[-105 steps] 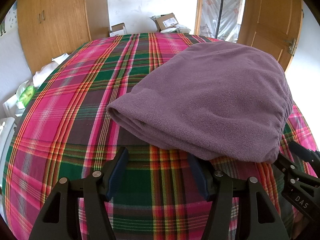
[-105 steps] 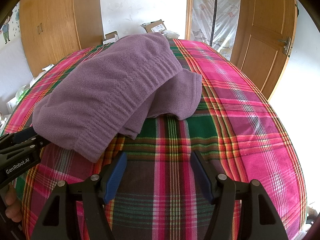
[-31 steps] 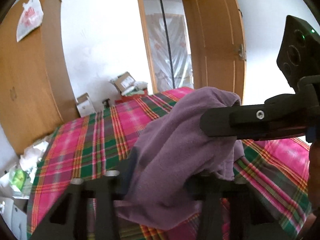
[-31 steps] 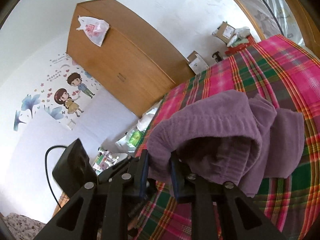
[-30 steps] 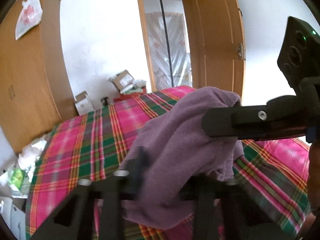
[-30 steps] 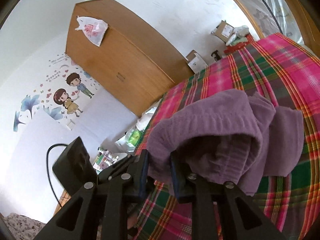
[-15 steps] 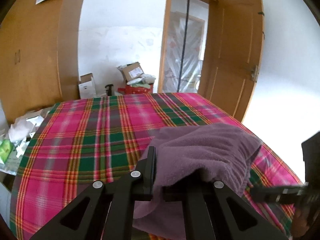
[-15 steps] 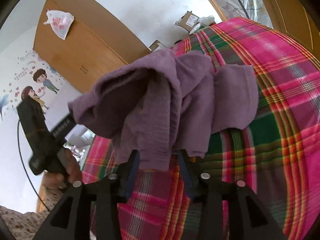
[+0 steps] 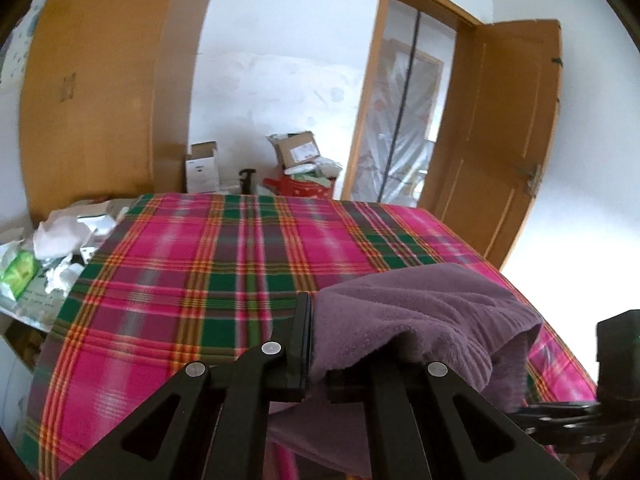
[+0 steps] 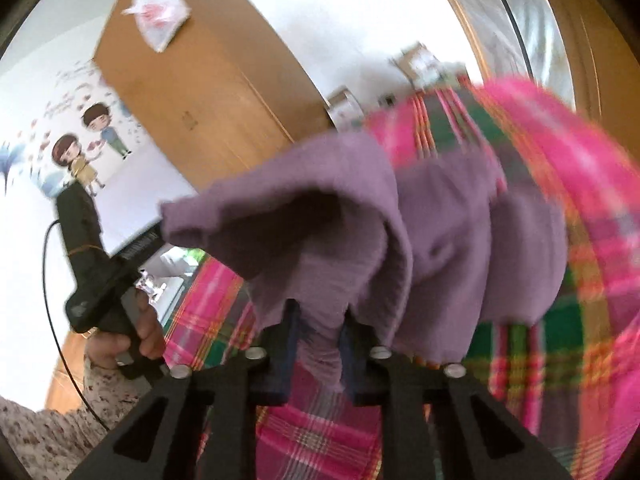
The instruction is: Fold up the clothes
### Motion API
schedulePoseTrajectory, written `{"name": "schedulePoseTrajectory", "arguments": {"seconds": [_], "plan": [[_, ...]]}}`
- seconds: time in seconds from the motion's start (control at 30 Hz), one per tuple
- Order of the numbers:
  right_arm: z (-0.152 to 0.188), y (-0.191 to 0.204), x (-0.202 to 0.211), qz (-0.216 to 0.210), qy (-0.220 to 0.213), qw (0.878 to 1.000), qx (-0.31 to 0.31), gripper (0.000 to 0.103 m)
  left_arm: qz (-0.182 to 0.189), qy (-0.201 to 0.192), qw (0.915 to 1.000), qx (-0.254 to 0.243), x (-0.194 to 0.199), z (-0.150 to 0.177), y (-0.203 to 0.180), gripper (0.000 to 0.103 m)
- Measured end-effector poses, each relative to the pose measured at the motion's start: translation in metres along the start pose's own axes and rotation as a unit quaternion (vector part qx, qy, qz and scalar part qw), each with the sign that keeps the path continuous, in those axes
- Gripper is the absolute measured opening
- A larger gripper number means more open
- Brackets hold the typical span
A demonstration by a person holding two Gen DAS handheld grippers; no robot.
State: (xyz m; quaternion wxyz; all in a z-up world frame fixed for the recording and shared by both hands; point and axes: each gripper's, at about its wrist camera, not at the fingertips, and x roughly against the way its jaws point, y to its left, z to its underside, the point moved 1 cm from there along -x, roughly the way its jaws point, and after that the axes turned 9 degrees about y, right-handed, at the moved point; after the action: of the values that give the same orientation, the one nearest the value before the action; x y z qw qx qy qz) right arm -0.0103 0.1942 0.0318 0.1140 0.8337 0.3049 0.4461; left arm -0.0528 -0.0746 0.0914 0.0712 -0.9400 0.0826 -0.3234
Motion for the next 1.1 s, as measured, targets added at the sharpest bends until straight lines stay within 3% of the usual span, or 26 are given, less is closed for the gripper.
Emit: {"name": "schedulePoseTrajectory", "arguments": {"seconds": [0.23,0.53,0.67,0.8,1.1], "plan": [[-0.037,0.032,0.023,0.098,-0.048,0.992,0.066,0.006,-0.008,-0.004,0.9994,0.032,0.006,-0.002,0.025,0.005],[-0.084,0.084,0.035,0.142,-0.126,0.973,0.134,0.006,-0.011,-0.053,0.9966,0.062,0.039,-0.014,0.046,0.005],[-0.115,0.100,0.018,0.126,-0.139,0.971,0.145,0.006,-0.022,-0.074,0.9947,0.068,0.054,-0.014,0.053,0.005],[-0.141,0.115,-0.011,0.098,-0.141,0.972,0.158,0.006,-0.042,-0.068,0.9927,0.090,0.054,-0.009,0.070,0.005],[-0.177,0.129,-0.106,0.026,-0.066,0.986,0.154,0.006,-0.096,-0.045,0.9833,0.148,0.050,0.012,0.118,0.005]]}}
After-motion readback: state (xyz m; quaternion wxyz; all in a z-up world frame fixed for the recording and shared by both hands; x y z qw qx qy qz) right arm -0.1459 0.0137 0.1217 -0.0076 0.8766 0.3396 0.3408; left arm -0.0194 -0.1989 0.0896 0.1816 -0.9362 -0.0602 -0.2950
